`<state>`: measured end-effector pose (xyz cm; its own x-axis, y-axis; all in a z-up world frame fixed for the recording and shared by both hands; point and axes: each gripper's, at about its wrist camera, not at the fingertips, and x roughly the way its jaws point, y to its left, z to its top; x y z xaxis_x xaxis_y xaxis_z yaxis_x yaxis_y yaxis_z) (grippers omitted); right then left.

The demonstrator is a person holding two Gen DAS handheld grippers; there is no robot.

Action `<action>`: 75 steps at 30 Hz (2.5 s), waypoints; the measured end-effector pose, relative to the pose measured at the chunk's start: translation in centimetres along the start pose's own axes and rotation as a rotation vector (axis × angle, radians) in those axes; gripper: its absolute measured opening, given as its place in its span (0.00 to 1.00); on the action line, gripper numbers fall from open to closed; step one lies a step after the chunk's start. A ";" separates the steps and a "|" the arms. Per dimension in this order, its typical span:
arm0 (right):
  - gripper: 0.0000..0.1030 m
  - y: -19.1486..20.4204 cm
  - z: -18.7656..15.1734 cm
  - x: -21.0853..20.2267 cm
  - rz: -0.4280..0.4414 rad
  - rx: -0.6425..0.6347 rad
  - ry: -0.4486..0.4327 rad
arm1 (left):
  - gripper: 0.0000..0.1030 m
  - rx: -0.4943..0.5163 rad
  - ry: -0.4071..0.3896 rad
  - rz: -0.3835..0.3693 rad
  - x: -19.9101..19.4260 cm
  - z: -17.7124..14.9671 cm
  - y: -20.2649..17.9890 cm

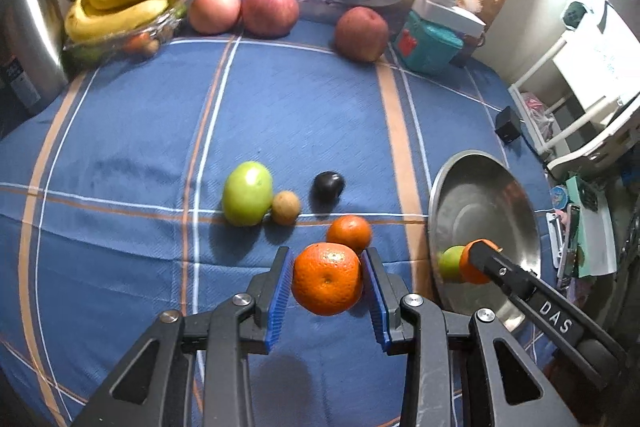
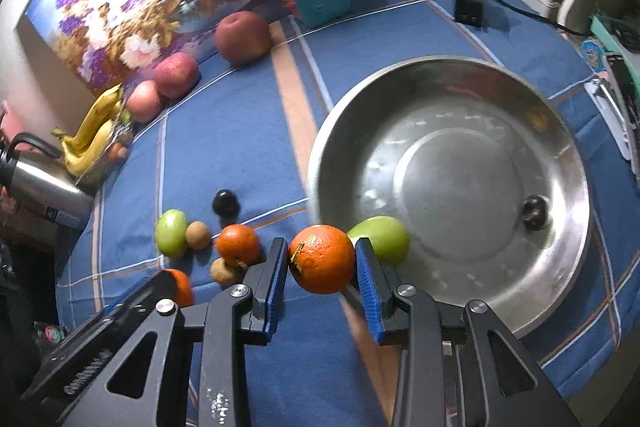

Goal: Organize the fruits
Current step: 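Carry the tangerine in the right tool over the pan while the left tool carries its tangerine, then open the right tool to drop its tangerine while the left tool releases its tangerine into the pan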

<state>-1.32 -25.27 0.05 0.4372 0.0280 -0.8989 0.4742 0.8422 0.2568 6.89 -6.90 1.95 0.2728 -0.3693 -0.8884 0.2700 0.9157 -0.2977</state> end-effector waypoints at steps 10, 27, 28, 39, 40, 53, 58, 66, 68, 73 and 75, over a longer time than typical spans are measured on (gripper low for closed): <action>0.35 -2.8 1.0 -1.5 -0.036 0.062 -0.053 | 0.37 0.069 -0.015 -0.047 0.2 -0.1 -3.2; 0.35 -3.8 1.5 -2.5 -0.090 0.068 -0.101 | 0.37 0.135 -0.034 -0.068 1.0 -0.4 -6.1; 0.35 -4.0 1.6 -2.6 -0.127 0.069 -0.110 | 0.37 0.148 -0.034 -0.075 1.1 -0.5 -6.6; 0.35 -7.3 2.2 -3.1 -0.211 0.130 -0.120 | 0.37 0.254 -0.015 -0.114 3.8 -1.9 -11.7; 0.35 -7.5 2.2 -2.9 -0.210 0.132 -0.113 | 0.37 0.254 -0.011 -0.113 4.0 -2.0 -11.8; 0.35 -8.9 1.6 -1.5 -0.227 0.162 -0.035 | 0.37 0.233 0.039 -0.123 5.6 -2.5 -11.7; 0.36 -9.0 1.7 -1.5 -0.231 0.166 -0.027 | 0.37 0.232 0.043 -0.122 5.7 -2.6 -11.6; 0.36 -9.0 1.7 -1.1 -0.247 0.175 -0.013 | 0.44 0.224 0.045 -0.125 5.5 -2.4 -11.4; 0.36 -9.1 1.7 -1.2 -0.244 0.180 -0.017 | 0.46 0.222 0.040 -0.127 5.3 -2.4 -11.3; 0.37 -9.0 1.8 -1.8 -0.242 0.179 -0.042 | 0.47 0.213 0.032 -0.117 4.9 -2.1 -10.9; 0.37 -8.8 1.8 -1.9 -0.242 0.173 -0.046 | 0.47 0.203 0.029 -0.112 4.7 -2.0 -10.5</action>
<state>-4.94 -33.71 0.18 0.3281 -0.1902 -0.9253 0.6904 0.7168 0.0974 3.46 -17.94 0.22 0.2045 -0.4593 -0.8644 0.4778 0.8176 -0.3214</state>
